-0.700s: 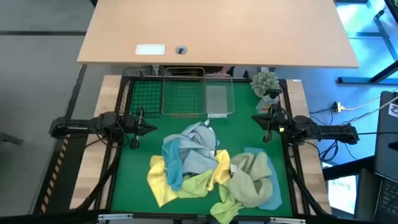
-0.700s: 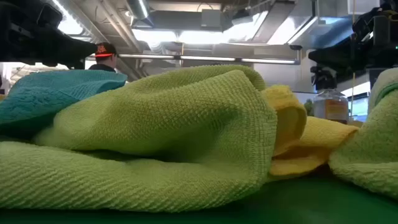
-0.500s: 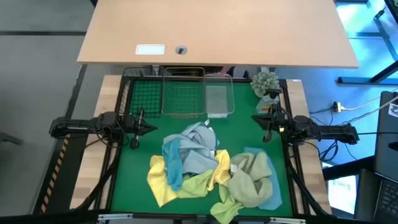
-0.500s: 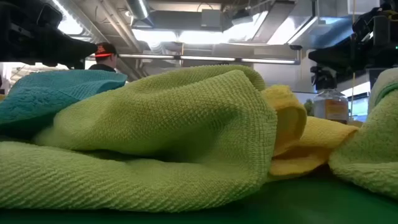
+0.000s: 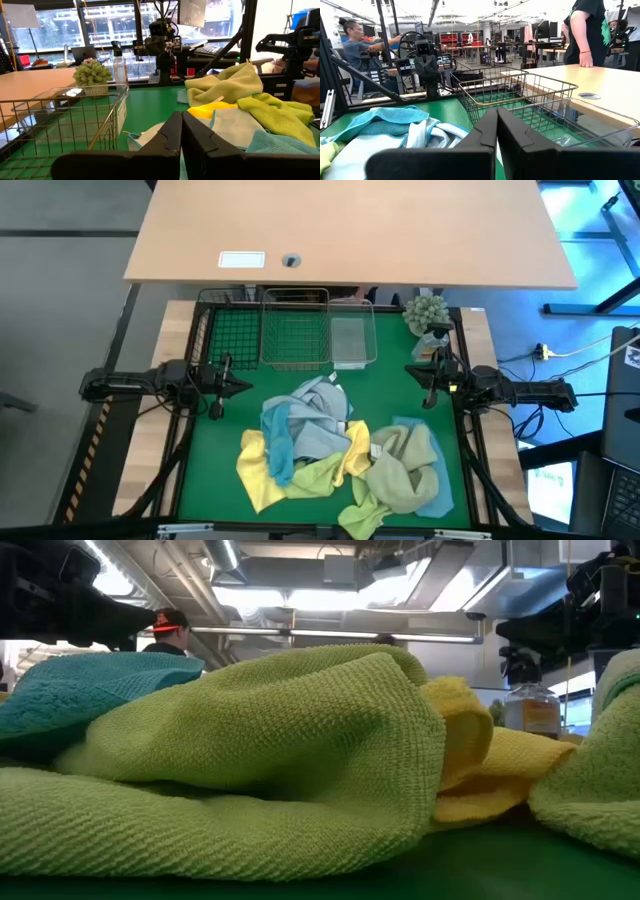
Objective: Sort microfiber towel by color & place in baskets
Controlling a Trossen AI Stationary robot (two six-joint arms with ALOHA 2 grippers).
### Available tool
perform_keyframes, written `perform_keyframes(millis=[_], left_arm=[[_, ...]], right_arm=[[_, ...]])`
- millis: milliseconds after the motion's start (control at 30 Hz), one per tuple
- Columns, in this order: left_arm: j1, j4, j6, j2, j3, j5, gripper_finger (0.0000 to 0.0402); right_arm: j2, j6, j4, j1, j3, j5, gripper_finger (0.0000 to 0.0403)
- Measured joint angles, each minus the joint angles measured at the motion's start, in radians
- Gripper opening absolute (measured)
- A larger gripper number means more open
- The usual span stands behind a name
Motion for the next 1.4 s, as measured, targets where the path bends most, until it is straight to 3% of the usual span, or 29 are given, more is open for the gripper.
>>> perform_keyframes(millis=[800, 1067, 1200, 1400], left_arm=[[0.000, 0.002, 0.000, 0.000, 0.000, -0.001, 0.0000], [0.000, 0.003, 0.000, 0.000, 0.000, -0.004, 0.0000], [0.000, 0.006, -0.001, 0.000, -0.001, -0.046, 0.0000], [0.000, 0.008, -0.001, 0.000, -0.001, -0.060, 0.0000]], right_arm=[[0.000, -0.003, 0.011, 0.000, 0.000, 0.042, 0.0012], [0.000, 0.038, 0.054, 0.000, 0.000, -0.055, 0.0014], [0.000, 0.144, 0.101, 0.000, 0.000, -0.082, 0.0043], [0.000, 0.271, 0.139, 0.000, 0.000, -0.165, 0.0145]])
